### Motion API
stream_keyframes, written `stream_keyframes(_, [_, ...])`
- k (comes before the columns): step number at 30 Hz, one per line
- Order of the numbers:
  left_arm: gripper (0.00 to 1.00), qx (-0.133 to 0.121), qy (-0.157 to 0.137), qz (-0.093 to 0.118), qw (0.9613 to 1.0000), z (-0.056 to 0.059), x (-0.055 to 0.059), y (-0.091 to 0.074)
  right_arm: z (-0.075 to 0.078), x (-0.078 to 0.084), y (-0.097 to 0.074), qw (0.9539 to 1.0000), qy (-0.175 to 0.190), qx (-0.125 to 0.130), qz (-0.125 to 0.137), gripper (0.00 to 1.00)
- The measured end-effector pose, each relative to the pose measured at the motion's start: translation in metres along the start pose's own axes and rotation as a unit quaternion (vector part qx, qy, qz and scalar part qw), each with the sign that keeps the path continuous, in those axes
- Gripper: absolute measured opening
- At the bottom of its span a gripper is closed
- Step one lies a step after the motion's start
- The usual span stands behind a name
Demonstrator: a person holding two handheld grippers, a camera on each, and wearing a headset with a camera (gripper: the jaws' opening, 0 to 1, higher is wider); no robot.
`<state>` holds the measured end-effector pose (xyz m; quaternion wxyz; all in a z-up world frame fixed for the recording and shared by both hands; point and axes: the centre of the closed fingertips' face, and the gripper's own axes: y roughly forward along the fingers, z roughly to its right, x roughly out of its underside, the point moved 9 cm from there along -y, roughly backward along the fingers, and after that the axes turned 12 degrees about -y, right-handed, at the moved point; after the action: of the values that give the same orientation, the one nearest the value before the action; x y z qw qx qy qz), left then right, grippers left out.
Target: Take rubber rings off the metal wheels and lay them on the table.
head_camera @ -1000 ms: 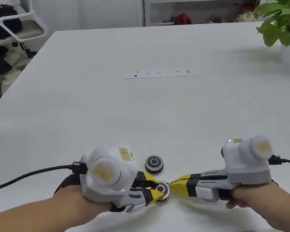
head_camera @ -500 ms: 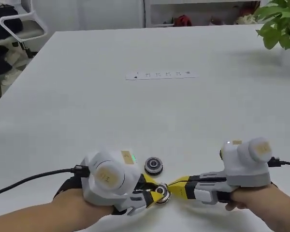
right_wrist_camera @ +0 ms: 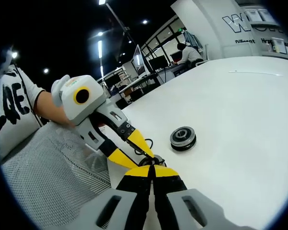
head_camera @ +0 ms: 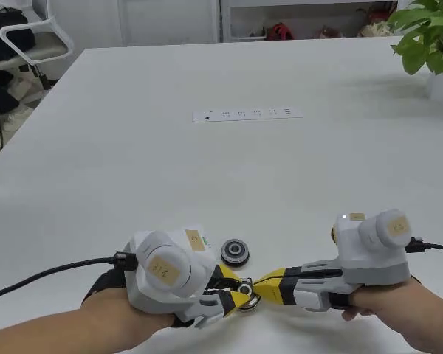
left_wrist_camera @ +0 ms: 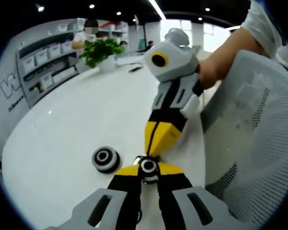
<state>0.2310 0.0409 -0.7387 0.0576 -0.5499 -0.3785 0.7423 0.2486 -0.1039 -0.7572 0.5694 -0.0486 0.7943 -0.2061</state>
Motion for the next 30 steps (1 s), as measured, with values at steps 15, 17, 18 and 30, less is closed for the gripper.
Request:
stream_keyframes(15, [0.12,0.002,-0.002,0.003,1.0000,-0.0011,0.0000,0.0008,-0.0010,-0.0019,0.0013,0.9999,-0.006,-0.011,0.005,0.00])
stream_keyframes(17, [0.12,0.002,0.001,0.003,1.0000,-0.0009,-0.0002,0.0009,-0.0012,-0.0022,0.0012,0.9999,-0.007,-0.012,0.006,0.00])
stream_keyframes(18, [0.12,0.003,0.000,0.003,1.0000,-0.0007,-0.0003,0.0011,-0.0012,-0.0023,0.0011,0.9999,-0.007,-0.012,0.007,0.00])
stream_keyframes(30, [0.12,0.005,0.000,0.005,1.0000,-0.0008,-0.0006,0.0017,-0.0025,-0.0034,-0.0011,0.9997,-0.002,-0.020,0.017,0.00])
